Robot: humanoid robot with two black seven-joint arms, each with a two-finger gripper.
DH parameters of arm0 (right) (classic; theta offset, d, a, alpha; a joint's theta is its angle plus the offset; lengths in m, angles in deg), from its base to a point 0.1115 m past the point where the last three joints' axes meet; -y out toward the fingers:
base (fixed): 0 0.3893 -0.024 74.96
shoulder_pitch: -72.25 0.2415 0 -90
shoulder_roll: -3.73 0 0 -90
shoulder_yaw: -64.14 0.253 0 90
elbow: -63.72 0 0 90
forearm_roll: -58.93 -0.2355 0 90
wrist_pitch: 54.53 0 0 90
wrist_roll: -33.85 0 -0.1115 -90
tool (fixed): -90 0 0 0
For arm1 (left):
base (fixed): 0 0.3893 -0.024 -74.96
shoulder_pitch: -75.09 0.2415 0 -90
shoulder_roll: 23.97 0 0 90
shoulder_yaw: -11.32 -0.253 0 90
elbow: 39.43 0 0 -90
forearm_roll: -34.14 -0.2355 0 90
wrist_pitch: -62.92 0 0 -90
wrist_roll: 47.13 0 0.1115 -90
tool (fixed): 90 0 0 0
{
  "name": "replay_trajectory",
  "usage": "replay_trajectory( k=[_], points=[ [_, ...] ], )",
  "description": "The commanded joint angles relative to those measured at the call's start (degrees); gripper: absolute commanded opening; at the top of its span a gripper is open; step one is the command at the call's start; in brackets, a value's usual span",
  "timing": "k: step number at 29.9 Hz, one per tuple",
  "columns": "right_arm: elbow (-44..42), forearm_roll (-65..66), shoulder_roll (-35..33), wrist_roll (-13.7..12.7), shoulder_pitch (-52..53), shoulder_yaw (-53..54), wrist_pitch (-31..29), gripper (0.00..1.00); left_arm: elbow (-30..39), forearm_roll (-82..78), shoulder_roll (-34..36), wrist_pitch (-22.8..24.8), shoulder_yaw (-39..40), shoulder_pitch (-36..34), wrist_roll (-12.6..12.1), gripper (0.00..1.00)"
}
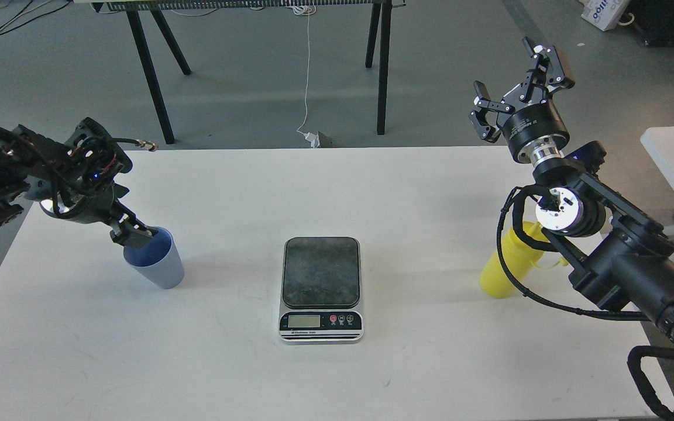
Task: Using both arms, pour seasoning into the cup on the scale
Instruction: 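Grasp the blue cup with the left gripper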
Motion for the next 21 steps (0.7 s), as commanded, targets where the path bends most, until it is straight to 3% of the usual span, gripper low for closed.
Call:
replay_trajectory(
  k=[1, 15, 21],
  points=[
    [0.0, 0.0, 0.0, 0.01, -0.13, -0.01, -0.08, 0.99, -0.21, 0.0, -0.23, 0.0, -0.01, 0.24, 0.0, 1.0],
    [0.08, 0.09, -0.09, 0.01, -1.27, -0.01, -0.08, 0.99, -4.95, 0.0, -4.63, 0.0, -0.19, 1.38, 0.0, 0.96],
    [0.08, 0.09, -0.09, 0.01, -1.36, -0.01, -0.08, 0.99, -5.04, 0.0, -4.72, 0.0, -0.19, 1.91, 0.0, 0.88]
  ],
)
